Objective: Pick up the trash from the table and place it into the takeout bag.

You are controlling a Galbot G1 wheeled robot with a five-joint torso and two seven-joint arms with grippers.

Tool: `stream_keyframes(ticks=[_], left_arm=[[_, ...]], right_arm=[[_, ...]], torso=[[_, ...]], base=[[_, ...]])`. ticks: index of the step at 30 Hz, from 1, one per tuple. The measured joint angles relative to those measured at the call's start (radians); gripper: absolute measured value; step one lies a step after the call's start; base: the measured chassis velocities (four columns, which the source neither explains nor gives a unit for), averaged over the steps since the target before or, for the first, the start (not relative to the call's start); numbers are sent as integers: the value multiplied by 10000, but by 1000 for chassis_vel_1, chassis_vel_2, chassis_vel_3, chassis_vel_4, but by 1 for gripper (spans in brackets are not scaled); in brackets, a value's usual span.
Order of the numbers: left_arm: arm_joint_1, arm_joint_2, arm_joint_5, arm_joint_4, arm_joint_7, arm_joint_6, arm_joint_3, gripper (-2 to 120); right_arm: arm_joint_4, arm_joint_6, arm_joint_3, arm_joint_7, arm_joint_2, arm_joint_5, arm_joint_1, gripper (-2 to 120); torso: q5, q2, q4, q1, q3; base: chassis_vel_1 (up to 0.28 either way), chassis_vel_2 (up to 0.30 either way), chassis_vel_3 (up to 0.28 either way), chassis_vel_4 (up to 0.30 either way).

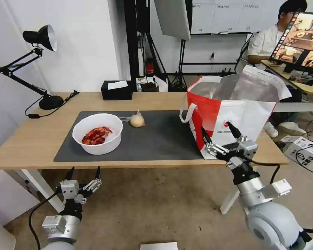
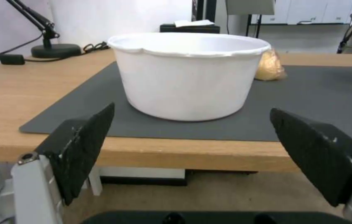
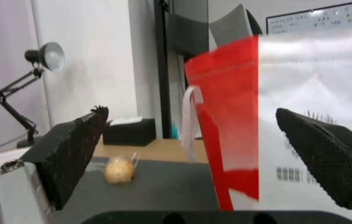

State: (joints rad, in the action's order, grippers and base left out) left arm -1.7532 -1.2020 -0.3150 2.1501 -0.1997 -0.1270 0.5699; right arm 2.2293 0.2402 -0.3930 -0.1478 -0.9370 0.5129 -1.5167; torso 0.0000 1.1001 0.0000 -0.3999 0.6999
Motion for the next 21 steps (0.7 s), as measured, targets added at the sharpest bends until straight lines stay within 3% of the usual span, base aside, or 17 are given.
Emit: stream_keyframes(ticks=[11, 21], left_arm=[[-117, -81, 54, 70, 46, -127, 36, 100], [-252, -128, 121, -18, 250, -260, 56, 100]], right_arm=[[-1520, 925, 776, -40, -925, -1157, -939, 100], [-1786, 1121, 1005, -83, -1060, -1486, -1080, 100]], torso=[[0, -2, 0, 0, 1], [-1, -1, 0, -1, 1]], base=[[0, 0, 0, 0], [0, 0, 0, 0]])
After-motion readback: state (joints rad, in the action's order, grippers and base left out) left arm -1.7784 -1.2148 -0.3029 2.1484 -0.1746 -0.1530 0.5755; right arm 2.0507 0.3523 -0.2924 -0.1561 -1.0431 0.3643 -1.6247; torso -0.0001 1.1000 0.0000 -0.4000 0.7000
